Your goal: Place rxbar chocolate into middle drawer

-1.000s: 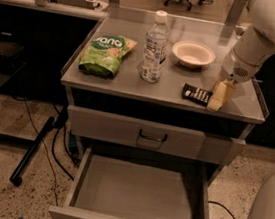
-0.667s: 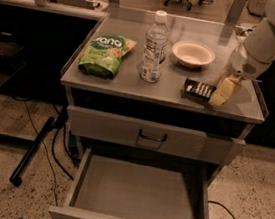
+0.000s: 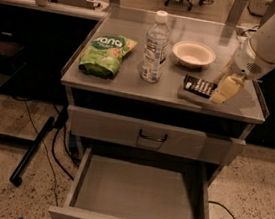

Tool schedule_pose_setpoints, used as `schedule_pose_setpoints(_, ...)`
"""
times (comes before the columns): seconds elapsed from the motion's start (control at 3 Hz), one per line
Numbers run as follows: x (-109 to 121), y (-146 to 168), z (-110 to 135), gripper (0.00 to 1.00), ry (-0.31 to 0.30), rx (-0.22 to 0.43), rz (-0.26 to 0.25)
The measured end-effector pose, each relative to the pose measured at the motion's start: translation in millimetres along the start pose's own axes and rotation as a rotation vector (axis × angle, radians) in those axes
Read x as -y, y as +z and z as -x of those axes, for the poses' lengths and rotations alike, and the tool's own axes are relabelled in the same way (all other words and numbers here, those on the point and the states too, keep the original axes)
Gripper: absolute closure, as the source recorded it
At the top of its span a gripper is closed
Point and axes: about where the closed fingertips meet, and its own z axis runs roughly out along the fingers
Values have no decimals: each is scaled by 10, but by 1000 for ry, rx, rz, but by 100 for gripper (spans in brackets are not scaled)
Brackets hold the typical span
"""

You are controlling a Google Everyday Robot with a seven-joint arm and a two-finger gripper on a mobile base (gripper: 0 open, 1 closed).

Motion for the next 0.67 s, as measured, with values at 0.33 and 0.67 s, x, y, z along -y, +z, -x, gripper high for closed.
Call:
schedule_pose_setpoints(0.33,-159,-28,-132,100,59,29,25)
schedule_pose_setpoints(0.67,-483,-48,-302,100,127,68,62)
